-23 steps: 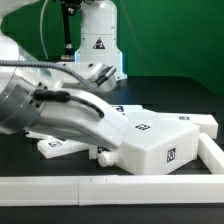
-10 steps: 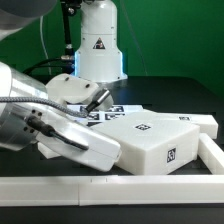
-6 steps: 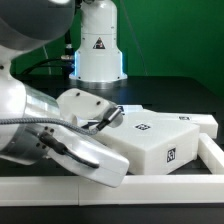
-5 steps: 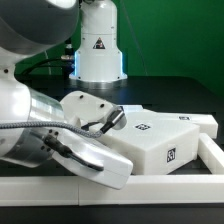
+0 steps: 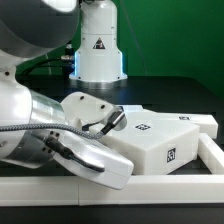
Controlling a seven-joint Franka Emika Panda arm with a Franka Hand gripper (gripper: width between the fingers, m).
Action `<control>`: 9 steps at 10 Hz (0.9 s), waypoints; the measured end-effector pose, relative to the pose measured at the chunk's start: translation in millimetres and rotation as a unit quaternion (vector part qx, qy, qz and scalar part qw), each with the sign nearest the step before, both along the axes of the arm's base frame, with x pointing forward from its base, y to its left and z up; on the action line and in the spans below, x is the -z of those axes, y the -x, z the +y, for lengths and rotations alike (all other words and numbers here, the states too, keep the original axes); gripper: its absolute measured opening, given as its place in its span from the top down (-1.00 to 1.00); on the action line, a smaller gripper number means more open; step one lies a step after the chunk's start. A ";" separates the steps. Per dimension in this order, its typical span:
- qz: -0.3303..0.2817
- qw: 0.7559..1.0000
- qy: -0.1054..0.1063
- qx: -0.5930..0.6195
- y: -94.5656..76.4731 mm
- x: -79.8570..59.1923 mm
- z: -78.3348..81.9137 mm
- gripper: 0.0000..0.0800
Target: Assemble cabinet
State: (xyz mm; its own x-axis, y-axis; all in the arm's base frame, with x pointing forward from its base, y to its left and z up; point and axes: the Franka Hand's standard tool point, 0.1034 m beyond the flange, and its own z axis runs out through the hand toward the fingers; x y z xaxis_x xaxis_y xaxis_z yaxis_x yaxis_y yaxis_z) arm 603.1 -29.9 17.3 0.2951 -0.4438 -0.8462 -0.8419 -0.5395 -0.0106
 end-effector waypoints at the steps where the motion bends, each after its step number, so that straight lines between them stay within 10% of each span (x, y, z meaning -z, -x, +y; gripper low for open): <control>1: 0.000 1.000 0.000 0.000 0.0 0.1 -0.1 -0.34; 4: 0.000 1.000 0.000 0.000 0.1 0.2 -0.2 0.46; 9: -0.008 1.000 0.006 -0.004 -4.7 -8.7 -3.5 0.47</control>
Offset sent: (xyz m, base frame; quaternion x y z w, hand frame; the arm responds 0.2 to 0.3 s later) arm 0.0000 0.0000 0.0000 0.0000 0.0000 0.0000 1.0000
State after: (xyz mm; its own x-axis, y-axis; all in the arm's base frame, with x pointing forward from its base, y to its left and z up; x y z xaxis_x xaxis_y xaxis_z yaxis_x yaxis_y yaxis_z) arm 607.8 -33.4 26.0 0.3111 -0.4517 -0.8362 -0.8377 -0.5458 -0.0169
